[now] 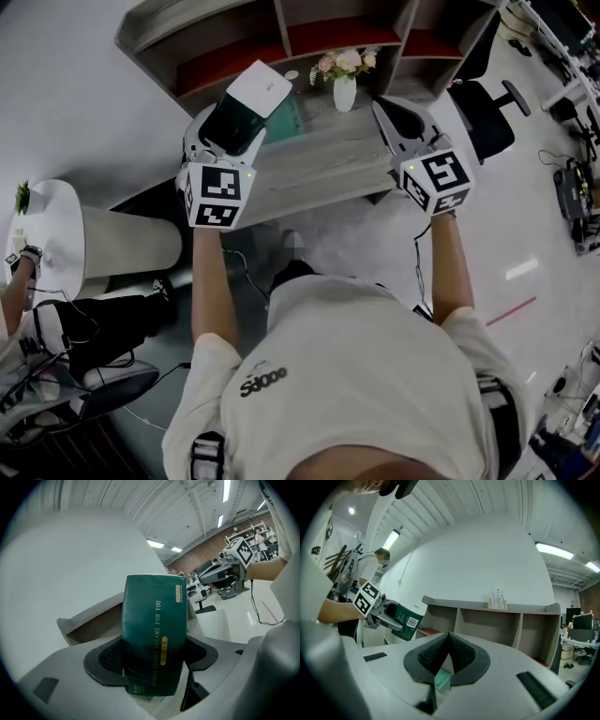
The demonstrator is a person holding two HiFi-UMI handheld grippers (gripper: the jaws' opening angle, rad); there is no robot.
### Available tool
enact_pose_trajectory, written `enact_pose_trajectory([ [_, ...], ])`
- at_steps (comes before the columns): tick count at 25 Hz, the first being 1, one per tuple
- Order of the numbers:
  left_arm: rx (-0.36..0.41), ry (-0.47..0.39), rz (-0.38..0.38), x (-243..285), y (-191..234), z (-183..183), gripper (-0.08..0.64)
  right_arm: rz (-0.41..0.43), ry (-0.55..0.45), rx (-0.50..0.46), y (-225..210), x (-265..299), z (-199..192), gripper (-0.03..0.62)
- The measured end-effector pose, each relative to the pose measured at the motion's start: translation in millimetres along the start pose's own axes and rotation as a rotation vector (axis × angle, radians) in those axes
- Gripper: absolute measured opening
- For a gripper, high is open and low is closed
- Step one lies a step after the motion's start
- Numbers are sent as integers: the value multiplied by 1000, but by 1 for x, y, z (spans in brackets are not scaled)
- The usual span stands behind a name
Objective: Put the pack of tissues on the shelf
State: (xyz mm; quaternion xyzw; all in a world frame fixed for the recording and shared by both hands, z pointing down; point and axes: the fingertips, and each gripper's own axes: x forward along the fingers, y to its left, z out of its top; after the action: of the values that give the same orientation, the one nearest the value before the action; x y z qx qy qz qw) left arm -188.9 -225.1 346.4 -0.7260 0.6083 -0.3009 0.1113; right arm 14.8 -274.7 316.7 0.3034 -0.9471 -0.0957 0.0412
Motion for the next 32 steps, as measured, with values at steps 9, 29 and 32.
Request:
enact_pose_trajectory([
  [9, 116, -10, -52, 67, 74, -13, 360, -26, -5, 56, -3, 69, 2, 3],
  [29, 643, 190, 2, 197, 107, -50, 367, -130, 77, 89, -36, 114, -30, 3],
  [32, 702, 228, -8, 205, 100, -53, 374, -95, 90, 98, -42, 119, -36, 3],
])
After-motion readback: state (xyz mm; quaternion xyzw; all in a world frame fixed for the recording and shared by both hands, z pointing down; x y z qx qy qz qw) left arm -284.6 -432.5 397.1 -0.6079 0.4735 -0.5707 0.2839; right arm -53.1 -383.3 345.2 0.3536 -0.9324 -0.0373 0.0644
